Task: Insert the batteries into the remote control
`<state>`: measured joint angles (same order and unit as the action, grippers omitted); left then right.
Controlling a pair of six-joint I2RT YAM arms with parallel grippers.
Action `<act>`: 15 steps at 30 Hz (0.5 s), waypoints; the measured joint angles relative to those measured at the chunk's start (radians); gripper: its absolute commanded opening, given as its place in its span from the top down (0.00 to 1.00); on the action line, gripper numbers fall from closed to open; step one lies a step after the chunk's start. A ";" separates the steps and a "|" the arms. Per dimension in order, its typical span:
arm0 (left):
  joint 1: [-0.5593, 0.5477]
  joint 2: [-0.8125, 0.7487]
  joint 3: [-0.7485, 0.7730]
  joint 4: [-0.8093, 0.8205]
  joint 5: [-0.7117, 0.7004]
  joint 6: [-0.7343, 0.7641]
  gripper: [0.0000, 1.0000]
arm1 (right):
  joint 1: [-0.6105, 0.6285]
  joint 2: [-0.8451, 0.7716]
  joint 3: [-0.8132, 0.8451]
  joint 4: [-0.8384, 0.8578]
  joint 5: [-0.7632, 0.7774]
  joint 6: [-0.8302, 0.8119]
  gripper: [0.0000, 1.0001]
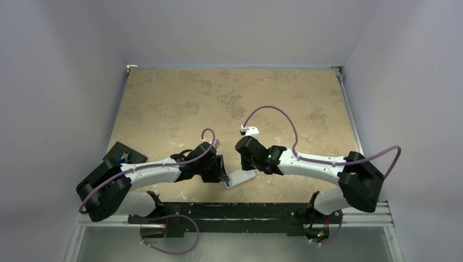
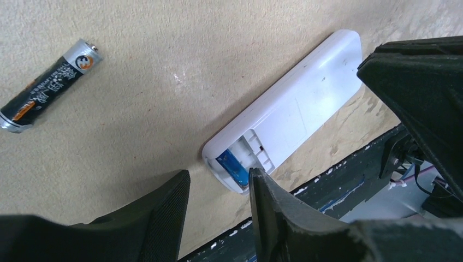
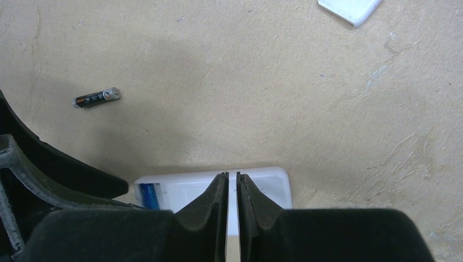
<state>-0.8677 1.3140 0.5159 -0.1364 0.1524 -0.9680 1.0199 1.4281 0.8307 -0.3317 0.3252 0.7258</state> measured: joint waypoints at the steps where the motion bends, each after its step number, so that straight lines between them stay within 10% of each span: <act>1: -0.003 0.002 0.003 -0.002 -0.004 -0.002 0.58 | 0.000 -0.003 -0.005 0.000 0.000 0.000 0.82; 15: -0.032 0.082 0.079 -0.046 -0.067 -0.037 0.66 | 0.000 -0.063 -0.057 0.011 0.003 0.007 0.82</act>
<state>-0.8997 1.3956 0.5953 -0.1822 0.0853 -1.0054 1.0199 1.3651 0.7734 -0.3202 0.3283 0.7326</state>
